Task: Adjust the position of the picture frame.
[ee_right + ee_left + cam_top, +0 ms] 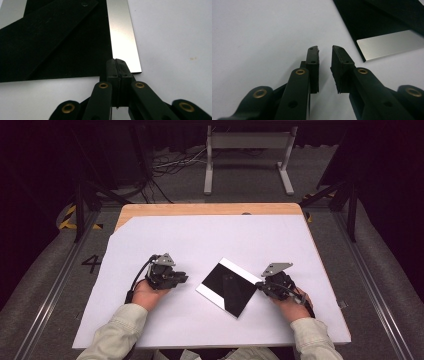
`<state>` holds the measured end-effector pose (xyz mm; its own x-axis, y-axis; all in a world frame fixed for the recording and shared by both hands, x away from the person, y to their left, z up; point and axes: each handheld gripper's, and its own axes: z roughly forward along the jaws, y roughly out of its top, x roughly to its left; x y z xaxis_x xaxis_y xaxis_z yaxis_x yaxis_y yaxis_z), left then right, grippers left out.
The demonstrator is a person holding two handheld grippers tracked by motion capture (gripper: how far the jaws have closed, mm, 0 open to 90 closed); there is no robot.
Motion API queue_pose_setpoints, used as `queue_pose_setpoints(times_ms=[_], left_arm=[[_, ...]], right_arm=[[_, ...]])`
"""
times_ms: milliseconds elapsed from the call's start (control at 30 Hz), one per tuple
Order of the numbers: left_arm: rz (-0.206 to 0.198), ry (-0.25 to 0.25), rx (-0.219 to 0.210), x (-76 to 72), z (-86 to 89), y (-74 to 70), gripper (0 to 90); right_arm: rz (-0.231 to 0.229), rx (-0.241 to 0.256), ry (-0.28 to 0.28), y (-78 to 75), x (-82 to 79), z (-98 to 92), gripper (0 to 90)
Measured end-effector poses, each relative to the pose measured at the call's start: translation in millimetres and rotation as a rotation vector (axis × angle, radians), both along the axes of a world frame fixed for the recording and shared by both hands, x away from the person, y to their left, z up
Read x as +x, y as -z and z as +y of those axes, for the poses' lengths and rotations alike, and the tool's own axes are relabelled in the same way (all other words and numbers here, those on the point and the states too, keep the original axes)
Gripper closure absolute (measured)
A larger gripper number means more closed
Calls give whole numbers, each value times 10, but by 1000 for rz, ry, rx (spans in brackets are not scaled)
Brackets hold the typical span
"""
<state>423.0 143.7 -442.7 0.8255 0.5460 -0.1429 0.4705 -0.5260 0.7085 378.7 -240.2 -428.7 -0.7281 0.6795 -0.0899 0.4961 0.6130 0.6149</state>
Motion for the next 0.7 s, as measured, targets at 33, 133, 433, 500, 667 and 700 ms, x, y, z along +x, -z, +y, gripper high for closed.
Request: queue_pose_setpoints(times_ms=[33, 133, 433, 500, 667, 700], left_arm=[[-1, -1, 4, -5, 1, -2, 766], [5, 3, 6, -15, 3, -1, 773], [41, 35, 19, -52, -52, 15, 821], [50, 44, 27, -61, -86, 19, 841], [65, 68, 49, -69, -182, 24, 879], [69, 72, 50, -68, -198, 21, 888]], right_arm=[[-3, 1, 8, 3, 24, 13, 898], [-13, 10, 27, 12, 103, 47, 898], [-56, 20, 71, 40, 245, 136, 897], [-62, 7, 76, 36, 235, 119, 897], [-54, 37, 93, 2, 189, 28, 896], [-59, 47, 102, -26, 167, -7, 896]])
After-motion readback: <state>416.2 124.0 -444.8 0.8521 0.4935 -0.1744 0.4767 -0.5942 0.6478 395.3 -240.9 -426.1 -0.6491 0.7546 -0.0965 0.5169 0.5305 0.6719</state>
